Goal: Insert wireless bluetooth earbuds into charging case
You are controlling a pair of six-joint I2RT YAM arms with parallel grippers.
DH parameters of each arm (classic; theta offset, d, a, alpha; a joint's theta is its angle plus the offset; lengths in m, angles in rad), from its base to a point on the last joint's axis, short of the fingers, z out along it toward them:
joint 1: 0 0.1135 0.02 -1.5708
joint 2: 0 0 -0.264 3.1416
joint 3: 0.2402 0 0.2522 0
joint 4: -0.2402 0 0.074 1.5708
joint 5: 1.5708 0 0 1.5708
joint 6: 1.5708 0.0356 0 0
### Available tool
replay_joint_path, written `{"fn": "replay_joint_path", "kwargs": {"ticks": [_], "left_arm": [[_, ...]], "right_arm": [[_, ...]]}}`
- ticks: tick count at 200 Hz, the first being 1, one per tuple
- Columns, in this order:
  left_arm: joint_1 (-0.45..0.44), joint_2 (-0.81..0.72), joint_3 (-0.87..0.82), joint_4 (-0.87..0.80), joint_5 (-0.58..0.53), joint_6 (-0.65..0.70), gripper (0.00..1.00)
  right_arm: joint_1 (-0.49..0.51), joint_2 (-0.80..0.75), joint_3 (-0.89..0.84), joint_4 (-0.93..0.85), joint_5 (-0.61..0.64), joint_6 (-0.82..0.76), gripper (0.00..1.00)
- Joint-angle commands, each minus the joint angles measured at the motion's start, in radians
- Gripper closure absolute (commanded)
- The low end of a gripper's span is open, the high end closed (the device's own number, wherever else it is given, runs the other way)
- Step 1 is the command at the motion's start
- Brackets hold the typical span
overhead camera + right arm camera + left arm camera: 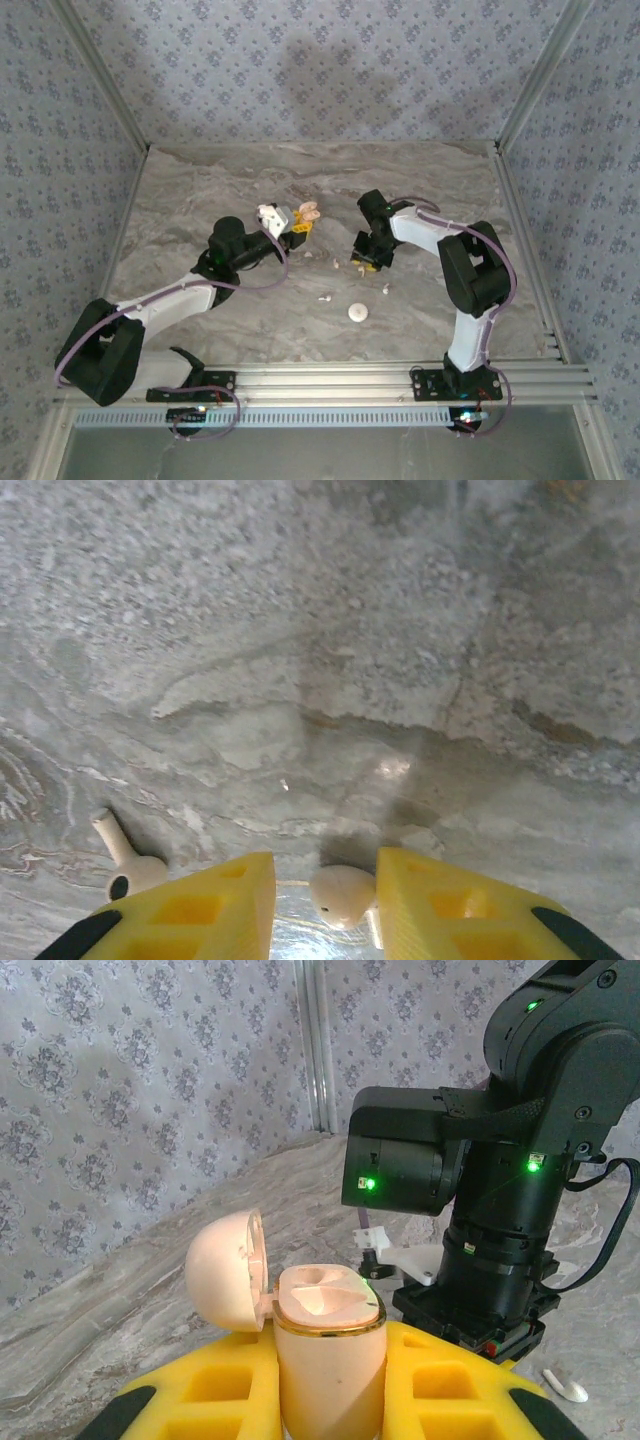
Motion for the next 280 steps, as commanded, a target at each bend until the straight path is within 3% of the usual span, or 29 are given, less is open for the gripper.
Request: {"fn": "replay_joint_path", "kwargs": {"ticks": [1, 47, 105, 178, 280], "left_arm": [[0.005, 0.0, 0.004, 0.01, -0.003, -0.008, 0.89], [0.005, -0.005, 0.002, 0.008, -0.003, -0.01, 0.89], [0.006, -0.005, 0.002, 0.008, -0.002, -0.012, 0.89], [0.007, -0.013, 0.002, -0.002, -0.005, -0.008, 0.89], [0.007, -0.013, 0.004, -0.009, -0.006, -0.009, 0.89]], "right_arm": [[-0.005, -0.016, 0.002, 0.002, 0.011, -0.033, 0.65], [0.011, -0.028, 0.069, -0.179, 0.091, -0.097, 0.63], [0.07, 0.069, 0.205, -0.351, 0.162, -0.259, 0.62], [0.092, 0.15, 0.264, -0.359, 0.153, -0.307, 0.59], [0.091, 0.19, 0.264, -0.322, 0.145, -0.322, 0.64]]}}
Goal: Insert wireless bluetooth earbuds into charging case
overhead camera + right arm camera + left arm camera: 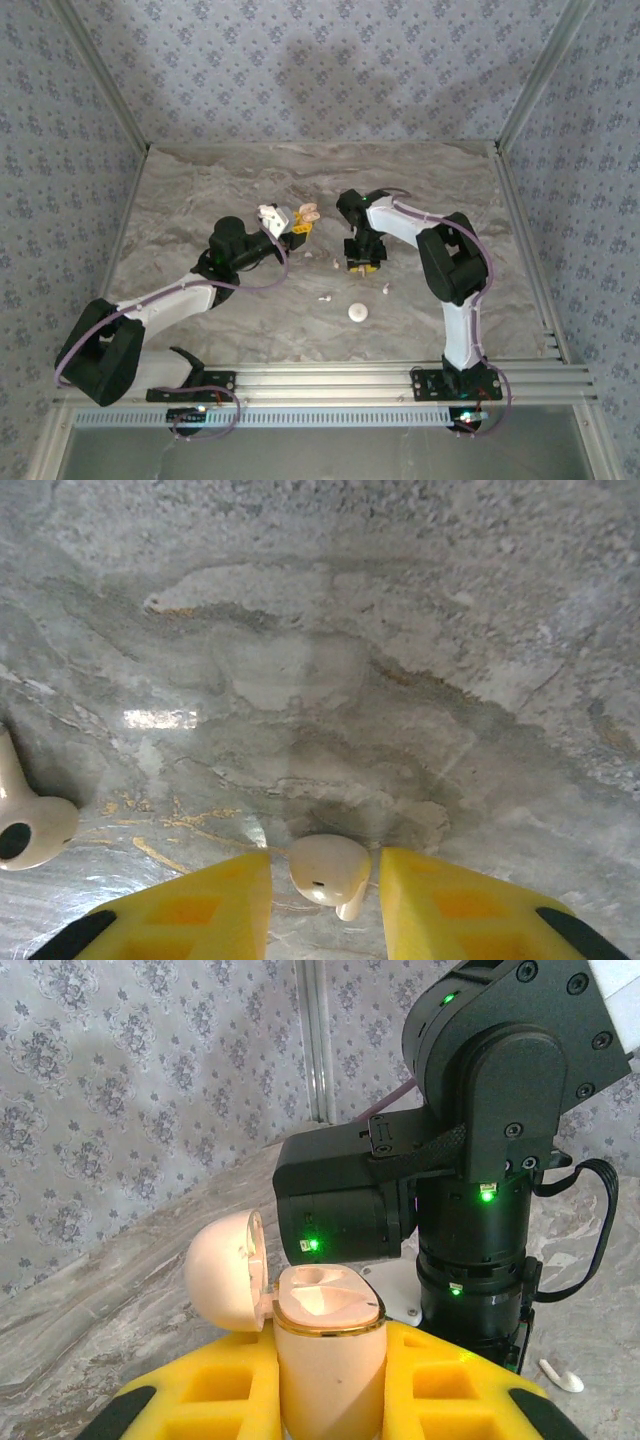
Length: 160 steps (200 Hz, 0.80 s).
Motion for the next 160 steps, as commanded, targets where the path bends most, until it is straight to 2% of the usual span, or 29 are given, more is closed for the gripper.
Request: {"fn": "replay_joint_path", "kwargs": {"ticks": [1, 24, 89, 130, 160], "left_arm": [[0.008, -0.013, 0.004, 0.011, -0.006, -0.009, 0.89], [0.008, -0.014, 0.005, 0.008, -0.006, -0.009, 0.89], [0.008, -0.011, 0.002, 0.004, -0.011, -0.007, 0.89], [0.008, 0.02, -0.008, 0.044, -0.011, -0.023, 0.89], [0.007, 0.06, -0.015, 0.093, 0.008, -0.048, 0.89]], "right_arm": [[0.002, 0.027, 0.025, -0.004, 0.01, -0.018, 0.64], [-0.001, 0.034, 0.023, 0.009, 0.013, -0.023, 0.69], [-0.004, 0.015, -0.003, 0.055, 0.055, -0.027, 0.72], [-0.004, -0.104, -0.128, 0.164, 0.078, 0.017, 0.73], [-0.007, -0.225, -0.274, 0.308, 0.075, 0.054, 0.73]]}}
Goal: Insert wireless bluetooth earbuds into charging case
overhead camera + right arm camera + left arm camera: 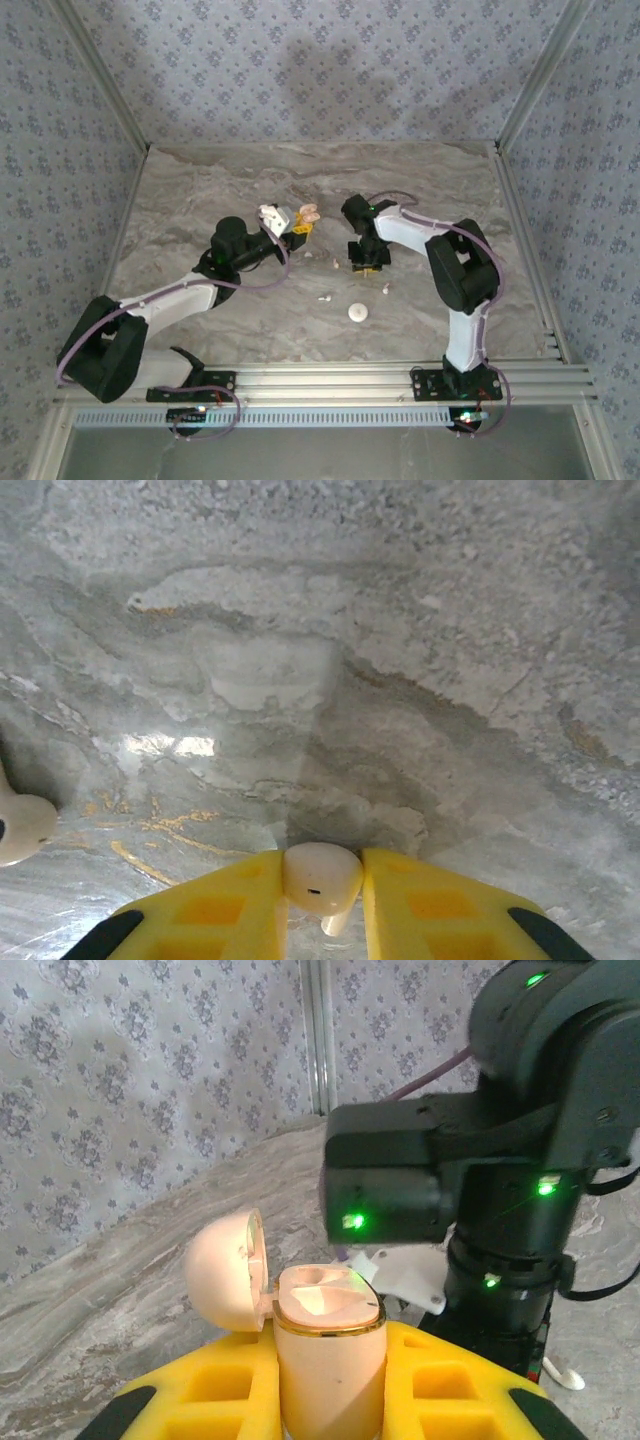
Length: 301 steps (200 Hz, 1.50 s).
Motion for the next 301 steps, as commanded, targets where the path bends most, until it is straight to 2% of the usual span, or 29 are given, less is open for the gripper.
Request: {"fn": "replay_joint_path", "kwargs": {"ticks": [1, 60, 164, 220, 301], "left_arm": [[0.006, 0.033, -0.013, 0.083, 0.015, -0.032, 0.89], [-0.012, 0.05, -0.053, 0.143, 0.085, -0.053, 0.89], [-0.023, 0.016, -0.05, 0.159, 0.144, -0.031, 0.89], [-0.03, 0.017, -0.024, 0.184, 0.171, -0.043, 0.89], [-0.052, 0.017, 0.004, 0.242, 0.183, -0.099, 0.89]], "right_arm": [[-0.006, -0.103, -0.101, 0.135, 0.033, 0.047, 0.73], [0.001, -0.354, -0.298, 0.418, 0.06, 0.023, 0.74], [0.004, -0.658, -0.315, 0.543, -0.074, -0.106, 0.74], [0.034, -0.756, -0.3, 0.651, -0.141, -0.145, 0.74], [0.055, -0.761, -0.333, 0.853, -0.216, -0.265, 0.73]]}}
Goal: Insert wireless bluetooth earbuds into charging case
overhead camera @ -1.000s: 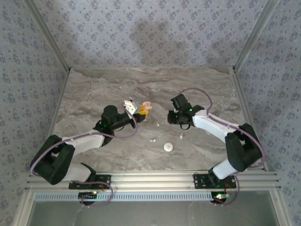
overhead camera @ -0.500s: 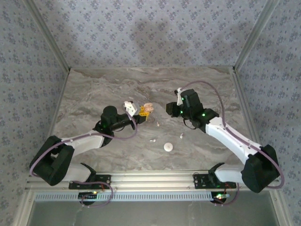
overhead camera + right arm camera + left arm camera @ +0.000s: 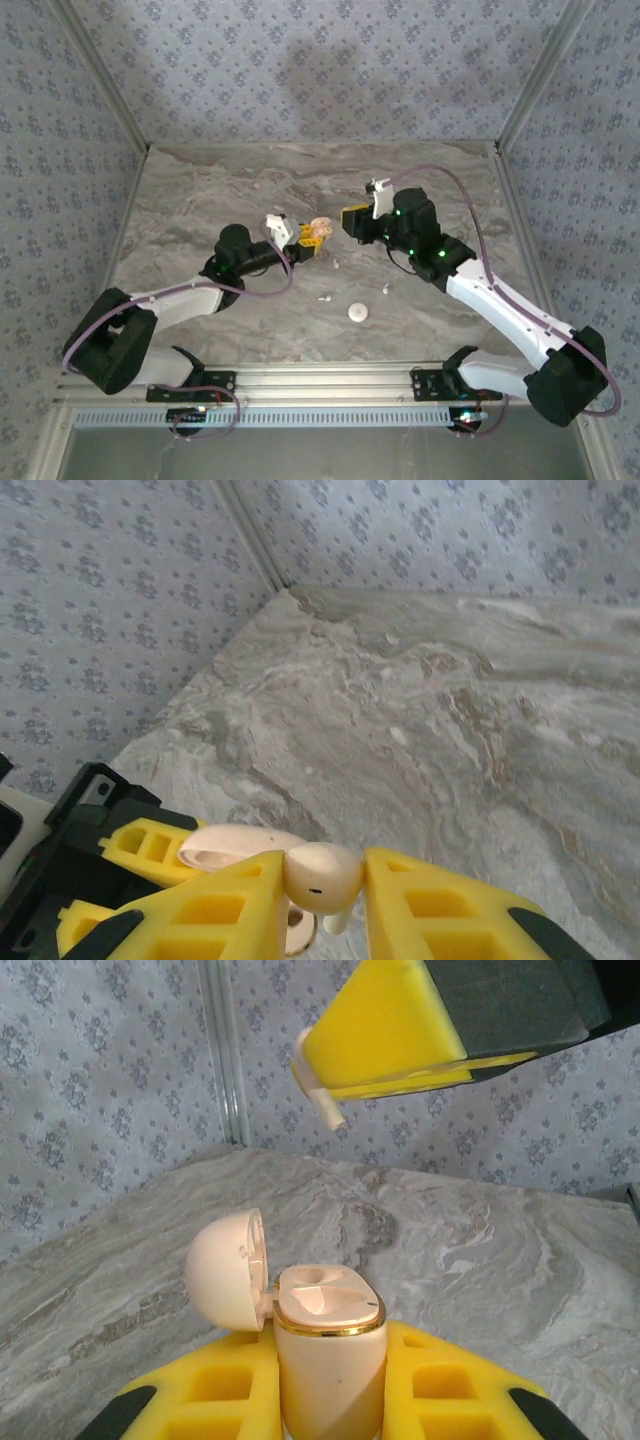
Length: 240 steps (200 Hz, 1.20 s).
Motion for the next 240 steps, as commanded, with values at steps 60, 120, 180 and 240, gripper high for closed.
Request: {"fn": "replay_joint_path", "kwargs": {"ticks": [60, 120, 180, 240], "left_arm": [[-0.011, -0.016, 0.053, 0.13, 0.0, -0.072, 0.89], [-0.012, -0.026, 0.055, 0.147, -0.007, -0.095, 0.89], [-0.013, -0.032, 0.056, 0.148, -0.013, -0.103, 0.89], [-0.013, -0.038, 0.056, 0.157, -0.037, -0.112, 0.89]], "right_arm": [[0.003, -0.001, -0.034, 0.155, -0.117, -0.032, 0.73], [0.001, 0.01, -0.057, 0.196, -0.137, -0.007, 0.73], [-0.003, 0.041, -0.057, 0.231, -0.162, 0.011, 0.73], [-0.005, 0.036, -0.065, 0.212, -0.181, 0.014, 0.73]]}}
